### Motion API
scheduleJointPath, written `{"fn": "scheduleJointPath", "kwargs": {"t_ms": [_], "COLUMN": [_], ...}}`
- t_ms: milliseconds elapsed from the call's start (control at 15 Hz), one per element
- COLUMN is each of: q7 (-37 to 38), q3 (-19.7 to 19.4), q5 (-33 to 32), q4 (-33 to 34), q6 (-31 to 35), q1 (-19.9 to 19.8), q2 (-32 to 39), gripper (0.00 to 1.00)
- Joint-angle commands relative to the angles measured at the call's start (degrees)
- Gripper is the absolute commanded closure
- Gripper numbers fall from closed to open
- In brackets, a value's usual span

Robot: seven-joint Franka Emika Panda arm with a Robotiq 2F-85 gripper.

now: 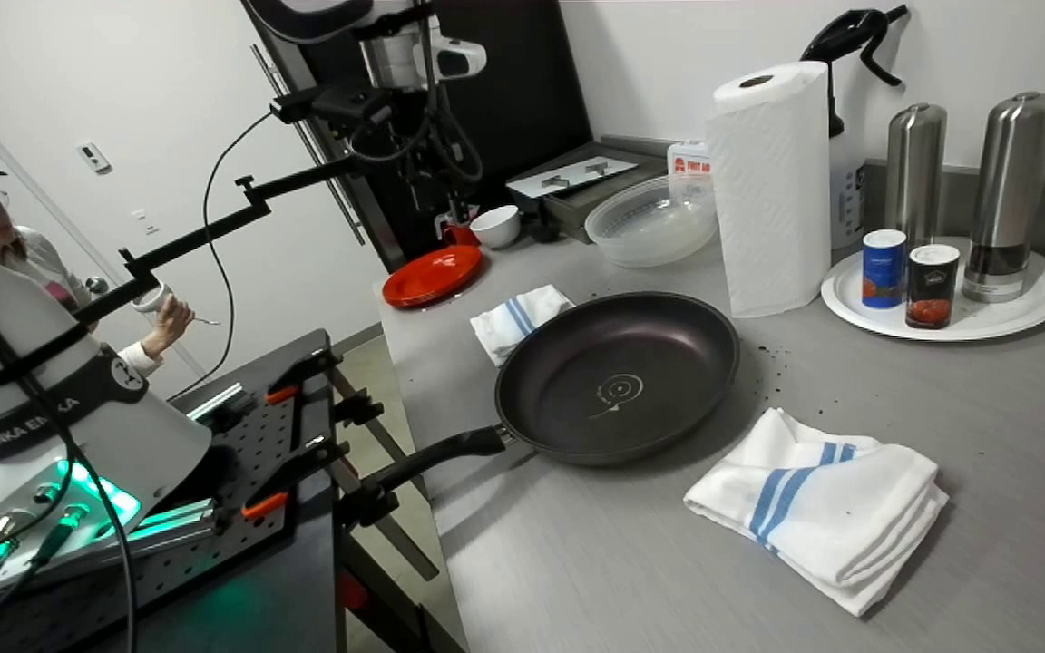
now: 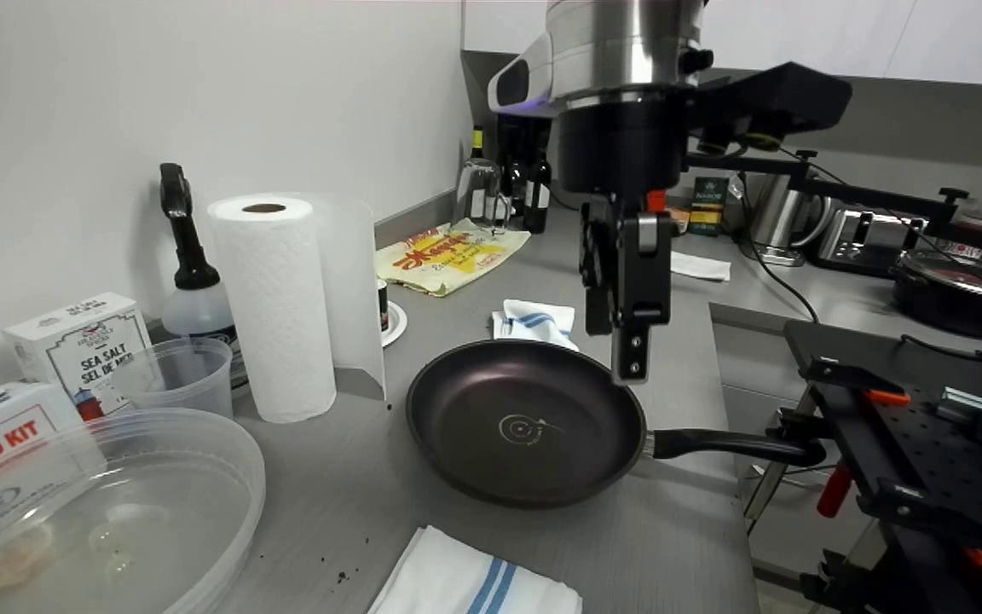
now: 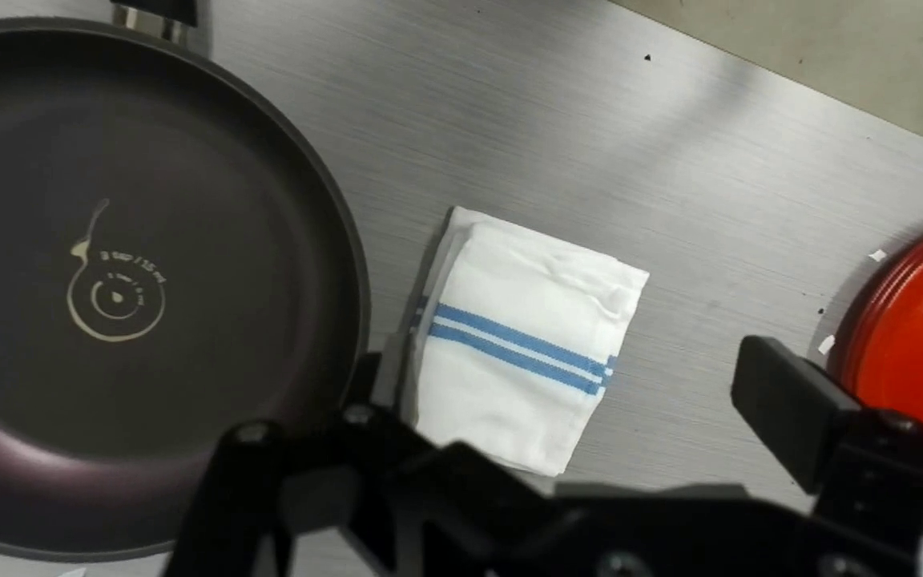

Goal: Use the cloth to wipe the pan

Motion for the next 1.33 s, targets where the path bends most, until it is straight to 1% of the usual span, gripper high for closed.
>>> {"fn": "scheduleJointPath", "kwargs": {"t_ms": [0, 400, 600, 733, 1000, 1267], "q7": [0.7, 5.8, 9.2, 11.1, 14.7, 14.0], "q3": [2.8, 6.6, 7.2, 7.0, 4.6, 3.3], "q5": [1.5, 0.5, -0.8, -1.9, -5.3, -9.3], "q4": [0.7, 3.6, 6.5, 9.0, 14.4, 18.6], "q6": [5.5, 13.5, 18.6, 21.0, 24.7, 27.3], "q1": [0.9, 1.9, 2.8, 3.7, 6.3, 6.7], "q2": [5.4, 15.3, 20.6, 24.2, 30.9, 35.9], "gripper": [0.0, 0.0, 0.0, 0.0, 0.0, 0.0]}}
